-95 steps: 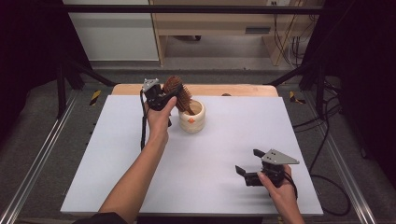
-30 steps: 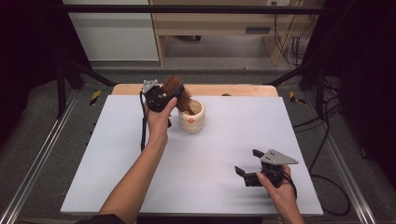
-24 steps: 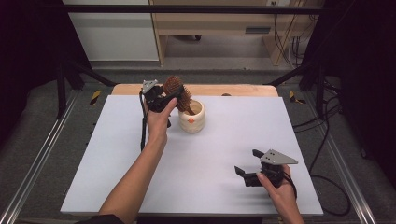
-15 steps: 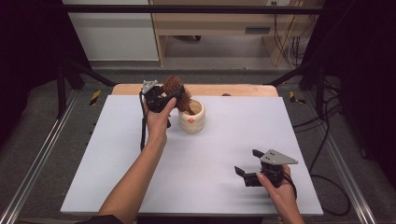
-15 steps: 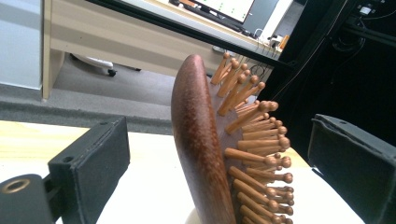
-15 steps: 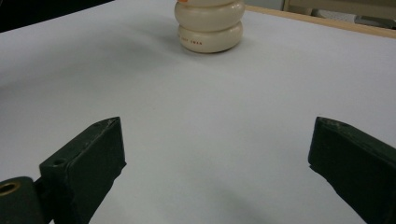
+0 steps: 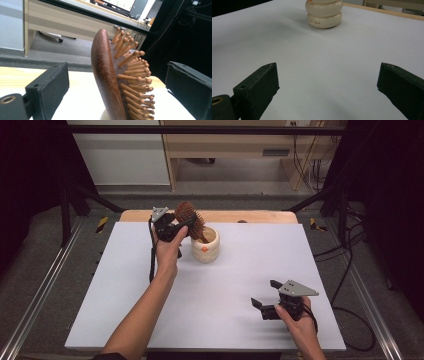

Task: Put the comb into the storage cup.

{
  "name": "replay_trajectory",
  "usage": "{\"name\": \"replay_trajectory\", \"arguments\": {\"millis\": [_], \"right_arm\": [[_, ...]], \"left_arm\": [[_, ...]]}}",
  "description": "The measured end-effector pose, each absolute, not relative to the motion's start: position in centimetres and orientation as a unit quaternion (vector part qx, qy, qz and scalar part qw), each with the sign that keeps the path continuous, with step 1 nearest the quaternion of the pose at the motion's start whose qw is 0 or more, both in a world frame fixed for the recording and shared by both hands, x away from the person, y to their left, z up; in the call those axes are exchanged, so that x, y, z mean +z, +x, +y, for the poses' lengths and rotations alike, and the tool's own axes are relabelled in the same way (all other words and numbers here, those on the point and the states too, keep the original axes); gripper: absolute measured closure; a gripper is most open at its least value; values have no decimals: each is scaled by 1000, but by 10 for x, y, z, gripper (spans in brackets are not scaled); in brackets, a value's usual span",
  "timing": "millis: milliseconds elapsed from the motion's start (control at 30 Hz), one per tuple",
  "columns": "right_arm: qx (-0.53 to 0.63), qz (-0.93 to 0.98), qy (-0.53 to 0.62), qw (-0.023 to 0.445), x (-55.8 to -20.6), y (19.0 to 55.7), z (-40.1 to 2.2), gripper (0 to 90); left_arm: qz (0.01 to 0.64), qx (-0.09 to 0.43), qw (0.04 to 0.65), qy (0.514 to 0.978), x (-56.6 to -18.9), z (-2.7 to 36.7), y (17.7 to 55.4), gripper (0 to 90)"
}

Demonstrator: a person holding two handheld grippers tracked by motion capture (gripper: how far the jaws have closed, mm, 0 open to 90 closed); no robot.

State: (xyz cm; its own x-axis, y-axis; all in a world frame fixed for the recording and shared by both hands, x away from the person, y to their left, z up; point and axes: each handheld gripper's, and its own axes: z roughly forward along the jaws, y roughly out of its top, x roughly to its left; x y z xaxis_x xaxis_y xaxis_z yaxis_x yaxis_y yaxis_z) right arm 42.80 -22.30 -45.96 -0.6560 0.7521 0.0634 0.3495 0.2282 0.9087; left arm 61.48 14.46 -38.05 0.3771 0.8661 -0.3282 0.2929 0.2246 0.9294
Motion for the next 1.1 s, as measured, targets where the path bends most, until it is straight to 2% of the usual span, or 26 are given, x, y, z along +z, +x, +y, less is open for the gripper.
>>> {"name": "replay_trajectory", "arguments": {"millis": [1100], "right_arm": [[504,757,361,203,-458,428,-220,42]], "left_arm": [[479,276,592,586,-366,158,587,45]]}}
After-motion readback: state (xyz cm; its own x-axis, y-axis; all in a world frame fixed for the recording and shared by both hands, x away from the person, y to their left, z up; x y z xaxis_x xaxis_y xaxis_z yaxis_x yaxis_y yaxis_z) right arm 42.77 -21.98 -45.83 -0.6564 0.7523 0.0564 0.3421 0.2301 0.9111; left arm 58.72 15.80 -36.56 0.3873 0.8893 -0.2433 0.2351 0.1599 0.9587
